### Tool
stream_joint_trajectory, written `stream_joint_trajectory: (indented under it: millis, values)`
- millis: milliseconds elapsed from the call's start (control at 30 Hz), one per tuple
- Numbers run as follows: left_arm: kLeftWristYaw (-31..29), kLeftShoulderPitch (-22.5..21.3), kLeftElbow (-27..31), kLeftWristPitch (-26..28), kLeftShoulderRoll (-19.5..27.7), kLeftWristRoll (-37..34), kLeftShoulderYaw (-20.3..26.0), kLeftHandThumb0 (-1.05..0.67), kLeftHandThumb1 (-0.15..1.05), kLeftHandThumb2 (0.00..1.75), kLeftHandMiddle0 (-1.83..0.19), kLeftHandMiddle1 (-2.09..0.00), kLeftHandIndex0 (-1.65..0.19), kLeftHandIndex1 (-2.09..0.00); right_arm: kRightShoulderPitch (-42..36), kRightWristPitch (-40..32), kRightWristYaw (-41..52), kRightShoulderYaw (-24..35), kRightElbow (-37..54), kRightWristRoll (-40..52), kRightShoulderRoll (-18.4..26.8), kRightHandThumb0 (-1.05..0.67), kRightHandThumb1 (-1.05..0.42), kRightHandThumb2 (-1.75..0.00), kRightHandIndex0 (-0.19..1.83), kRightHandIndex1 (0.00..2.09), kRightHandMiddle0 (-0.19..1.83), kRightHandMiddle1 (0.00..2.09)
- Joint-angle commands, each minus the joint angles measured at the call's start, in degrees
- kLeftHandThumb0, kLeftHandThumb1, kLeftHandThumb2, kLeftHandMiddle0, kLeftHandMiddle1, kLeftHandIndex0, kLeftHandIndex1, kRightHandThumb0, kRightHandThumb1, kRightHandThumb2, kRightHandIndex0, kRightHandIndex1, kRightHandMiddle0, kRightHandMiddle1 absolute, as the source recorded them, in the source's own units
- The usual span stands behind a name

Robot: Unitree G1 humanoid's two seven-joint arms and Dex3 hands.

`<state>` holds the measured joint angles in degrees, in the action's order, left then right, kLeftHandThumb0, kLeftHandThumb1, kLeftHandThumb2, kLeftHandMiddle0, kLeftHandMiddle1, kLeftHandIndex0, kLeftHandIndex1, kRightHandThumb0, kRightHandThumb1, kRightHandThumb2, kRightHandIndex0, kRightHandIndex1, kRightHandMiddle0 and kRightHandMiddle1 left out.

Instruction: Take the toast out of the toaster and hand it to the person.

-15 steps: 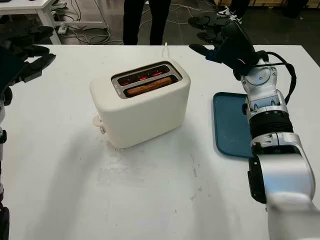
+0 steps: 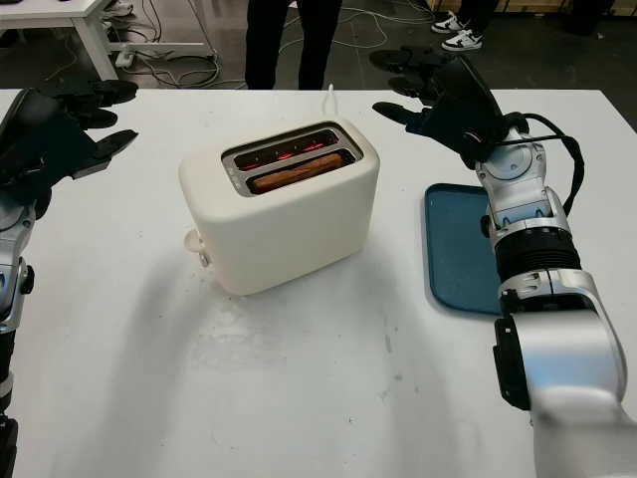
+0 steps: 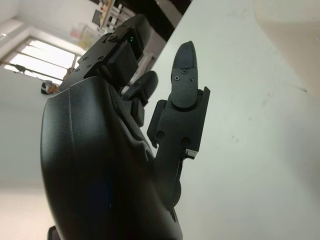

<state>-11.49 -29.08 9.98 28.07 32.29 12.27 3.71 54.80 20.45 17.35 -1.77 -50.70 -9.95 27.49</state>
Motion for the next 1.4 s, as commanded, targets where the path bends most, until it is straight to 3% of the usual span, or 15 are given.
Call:
stream_joint_trajectory:
  millis: [0, 267, 1367]
  values:
    - [0.0, -0.7, 0.1, -0.5, 0.2, 0.7, -0.2, -0.34, 0.92, 0.26, -0.35, -0.72, -0.61, -0.07, -1.1, 0.5, -0.1, 0.3, 0.6, 0.5, 0.0, -0.62, -0.92, -0.23, 0.60, 0.01, 0.55, 0.00]
    - [-0.2, -0.9, -0.6, -4.1, 0.3, 0.7, -0.5, -0.36, 0.92, 0.26, -0.36, -0.76, -0.63, -0.08, -1.5, 1.7, -0.1, 0.2, 0.5, 0.2, 0.4, -0.64, -0.92, -0.25, 0.62, 0.02, 0.57, 0.01]
    - [-0.5, -0.2, 0.8, -3.9, 1.1, 0.9, 0.3, -0.41, 0.92, 0.23, -0.31, -0.71, -0.63, -0.06, -1.2, 1.8, -0.5, 0.1, -0.1, -0.3, 0.7, -0.60, -0.92, -0.24, 0.62, 0.00, 0.57, 0.00]
